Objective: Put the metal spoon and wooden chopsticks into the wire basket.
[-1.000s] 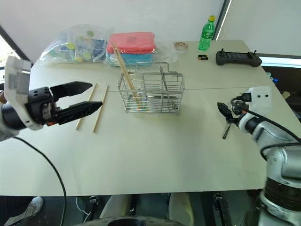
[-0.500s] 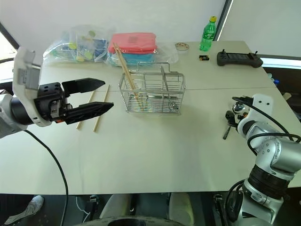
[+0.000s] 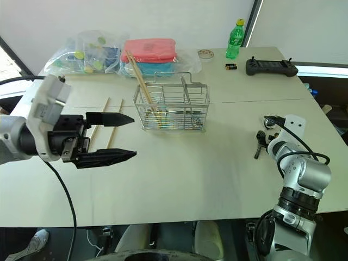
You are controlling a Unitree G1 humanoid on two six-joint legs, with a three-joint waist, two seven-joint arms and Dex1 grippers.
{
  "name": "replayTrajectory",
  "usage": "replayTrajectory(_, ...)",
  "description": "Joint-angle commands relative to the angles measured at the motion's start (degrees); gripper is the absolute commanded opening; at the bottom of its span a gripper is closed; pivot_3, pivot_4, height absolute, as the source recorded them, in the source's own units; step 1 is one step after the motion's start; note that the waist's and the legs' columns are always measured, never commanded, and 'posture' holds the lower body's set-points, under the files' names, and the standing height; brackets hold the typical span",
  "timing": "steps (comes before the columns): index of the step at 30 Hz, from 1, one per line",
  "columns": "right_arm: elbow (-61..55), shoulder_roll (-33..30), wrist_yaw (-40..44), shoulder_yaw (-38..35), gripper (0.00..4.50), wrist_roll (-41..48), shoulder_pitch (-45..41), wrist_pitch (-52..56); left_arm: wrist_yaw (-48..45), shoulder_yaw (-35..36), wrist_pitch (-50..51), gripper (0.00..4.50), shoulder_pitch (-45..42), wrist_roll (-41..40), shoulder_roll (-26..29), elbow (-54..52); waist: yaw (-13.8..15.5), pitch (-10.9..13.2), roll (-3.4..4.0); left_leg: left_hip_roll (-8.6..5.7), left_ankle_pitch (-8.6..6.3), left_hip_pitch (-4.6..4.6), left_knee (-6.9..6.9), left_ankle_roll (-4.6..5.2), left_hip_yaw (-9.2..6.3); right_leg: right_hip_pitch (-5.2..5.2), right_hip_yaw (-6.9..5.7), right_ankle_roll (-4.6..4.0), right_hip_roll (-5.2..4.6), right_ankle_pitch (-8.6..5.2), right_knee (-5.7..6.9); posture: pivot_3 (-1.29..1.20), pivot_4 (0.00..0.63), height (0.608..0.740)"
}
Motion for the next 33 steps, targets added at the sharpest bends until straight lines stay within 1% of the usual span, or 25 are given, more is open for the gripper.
replayTrajectory(1, 2.4, 0.2, -0.2, 0.4, 3.25, -0.2, -0.5, -1.6, -0.4, -0.4, -0.5, 4.5, -2.6, 0.9, -0.8, 1.0, 0.0, 0.0, -0.02, 0.0, 0.0, 0.0, 0.0, 0.0, 0.0, 0.0, 0.0, 0.0, 0.0, 0.0, 0.0, 0.0, 0.15, 0.708)
replayTrajectory(3, 3.1, 0.8, -0.3, 0.4, 2.24, -0.1, -0.5, -2.2, -0.3, -0.5, -0.3, 4.5, -3.4, 0.7, -1.2, 1.4, -0.2, 0.0, -0.05, 0.0, 0.0, 0.01, -0.01, 0.0, 0.0, 0.0, 0.0, 0.0, 0.0, 0.0, 0.0, 0.0, 0.15, 0.708)
replayTrajectory(4, 3.4, 1.0, -0.4, 0.5, 1.82, 0.0, -0.5, -2.6, -0.3, -0.5, -0.1, 4.5, -3.6, 0.7, -1.2, 1.5, -0.2, 0.0, -0.06, 0.02, 0.0, 0.03, -0.03, 0.0, 0.0, 0.01, 0.02, 0.01, 0.02, 0.0, 0.01, 0.0, 0.15, 0.708)
replayTrajectory(6, 3.9, 1.2, -0.4, 0.6, 0.73, 0.1, -0.6, -2.9, -0.4, -0.6, 0.1, 4.5, -4.0, 0.8, -1.4, 1.7, -0.1, 0.0, -0.05, 0.06, 0.0, 0.04, -0.04, 0.0, 0.0, 0.0, 0.02, 0.01, 0.06, 0.0, 0.02, 0.0, 0.15, 0.708)
replayTrajectory(7, 4.1, 1.4, -0.5, 0.5, 0.26, 0.2, -0.7, -2.9, -0.5, -0.6, 0.2, 4.5, -4.1, 0.9, -1.5, 1.8, -0.1, 0.0, -0.06, 0.06, 0.0, 0.05, -0.05, 0.0, 0.0, 0.0, 0.02, 0.01, 0.07, 0.0, 0.04, 0.0, 0.15, 0.708)
replayTrajectory(8, 4.2, 1.3, -0.2, 0.9, 0.05, 0.2, -0.6, -3.2, -0.5, -0.6, 0.3, 4.5, -4.2, 1.0, -1.5, 1.9, -0.1, 0.0, -0.08, 0.06, 0.0, 0.06, -0.05, 0.0, -0.01, 0.01, 0.02, 0.0, 0.07, 0.0, 0.04, 0.0, 0.15, 0.708)
replayTrajectory(13, 3.9, -0.2, 0.8, 3.7, 0.05, -1.3, 0.4, -5.2, -0.6, -0.6, 0.4, 4.5, -4.1, 1.5, -1.6, 2.1, -0.1, 0.0, -0.11, 0.07, 0.0, 0.08, -0.03, 0.0, -0.01, 0.02, 0.02, 0.0, 0.08, -0.01, 0.05, 0.0, 0.15, 0.708)
replayTrajectory(16, 3.3, -1.5, 1.0, 3.9, 0.05, -1.6, 0.2, -6.1, -0.2, -0.4, 0.2, 4.5, -3.4, 1.9, -1.9, 1.7, -0.1, 0.0, -0.11, 0.07, 0.0, 0.1, -0.04, 0.0, -0.01, 0.02, 0.03, 0.0, 0.08, -0.01, 0.05, 0.0, 0.15, 0.708)
replayTrajectory(18, 1.2, -3.8, 2.4, 6.0, 0.05, -3.1, 0.3, -9.4, 0.5, 0.0, 0.1, 4.5, -2.7, 2.2, -2.1, 1.6, -0.1, 0.0, -0.05, 0.07, 0.0, 0.1, -0.04, 0.0, -0.01, 0.02, 0.05, 0.0, 0.08, -0.01, 0.05, 0.0, 0.15, 0.708)
replayTrajectory(20, -2.5, -5.3, 5.4, 7.4, 0.05, -2.2, -1.2, -13.1, 1.2, 0.6, -0.1, 4.5, -1.8, 2.6, -2.4, 1.6, 0.0, 0.1, 0.07, 0.07, 0.0, 0.08, -0.06, 0.0, 0.01, 0.01, 0.07, 0.0, 0.08, -0.01, 0.05, 0.0, 0.15, 0.708)
replayTrajectory(25, -10.0, -5.1, 12.7, 8.9, 0.05, 4.6, -10.3, -18.0, 2.5, 1.8, -0.6, 4.5, 0.4, 3.9, -3.1, 1.8, -0.5, 0.2, 0.22, 0.13, 0.0, 0.07, -0.11, 0.0, 0.05, -0.12, 0.16, 0.02, 0.17, 0.0, 0.12, 0.0, 0.15, 0.708)
replayTrajectory(28, -11.5, -3.7, 15.3, 9.1, 0.05, 9.2, -16.0, -18.1, 3.2, 2.1, -0.6, 4.5, 0.7, 4.2, -3.6, 2.0, -0.1, 0.2, 0.08, 0.27, 0.0, 0.15, -0.17, 0.01, -0.04, -0.12, 0.17, 0.04, 0.39, -0.02, 0.23, 0.0, 0.15, 0.708)
replayTrajectory(31, -11.5, -0.9, 16.2, 9.1, 0.05, 14.5, -21.7, -17.0, 3.8, 2.4, -0.8, 4.5, 0.9, 4.5, -4.0, 2.0, 0.2, 0.2, -0.03, 0.33, -0.01, 0.17, -0.22, 0.01, -0.14, -0.12, 0.13, 0.0, 0.47, -0.04, 0.28, 0.0, 0.15, 0.708)
replayTrajectory(33, -11.3, 2.1, 15.9, 9.5, 0.05, 18.2, -24.7, -16.1, 4.4, 2.6, -0.8, 4.5, 1.0, 4.5, -4.2, 2.0, 0.0, 0.2, -0.02, 0.32, -0.01, 0.16, -0.2, 0.01, -0.13, -0.12, 0.15, -0.01, 0.46, -0.04, 0.28, 0.0, 0.15, 0.708)
